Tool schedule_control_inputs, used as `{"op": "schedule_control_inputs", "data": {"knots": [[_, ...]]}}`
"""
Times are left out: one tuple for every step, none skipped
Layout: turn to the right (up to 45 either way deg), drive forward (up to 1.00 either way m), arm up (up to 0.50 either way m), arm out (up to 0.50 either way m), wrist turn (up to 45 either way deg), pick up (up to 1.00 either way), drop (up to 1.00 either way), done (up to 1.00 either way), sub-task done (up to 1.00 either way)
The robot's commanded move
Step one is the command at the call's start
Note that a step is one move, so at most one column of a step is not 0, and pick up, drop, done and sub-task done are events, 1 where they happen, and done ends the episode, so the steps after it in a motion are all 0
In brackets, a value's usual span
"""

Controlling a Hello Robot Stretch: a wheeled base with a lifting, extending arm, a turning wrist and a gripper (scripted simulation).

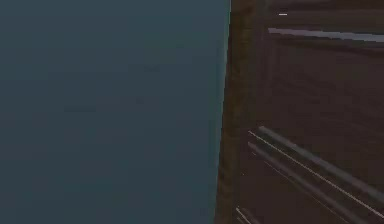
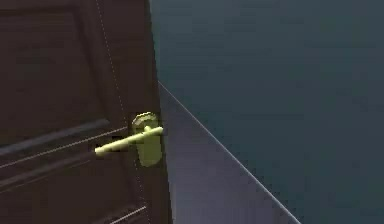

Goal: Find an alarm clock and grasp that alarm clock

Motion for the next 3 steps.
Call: {"op": "schedule_control_inputs", "data": {"knots": [[45.0, 0.00, 0.00, 0.00, 0.0, 0.00, 0.00, 0.00, 0.00], [45.0, 0.00, 0.00, 0.00, 0.0, 0.00, 0.00, 0.00, 0.00], [33.0, 0.00, 0.00, 0.00, 0.0, 0.00, 0.00, 0.00, 0.00]]}}
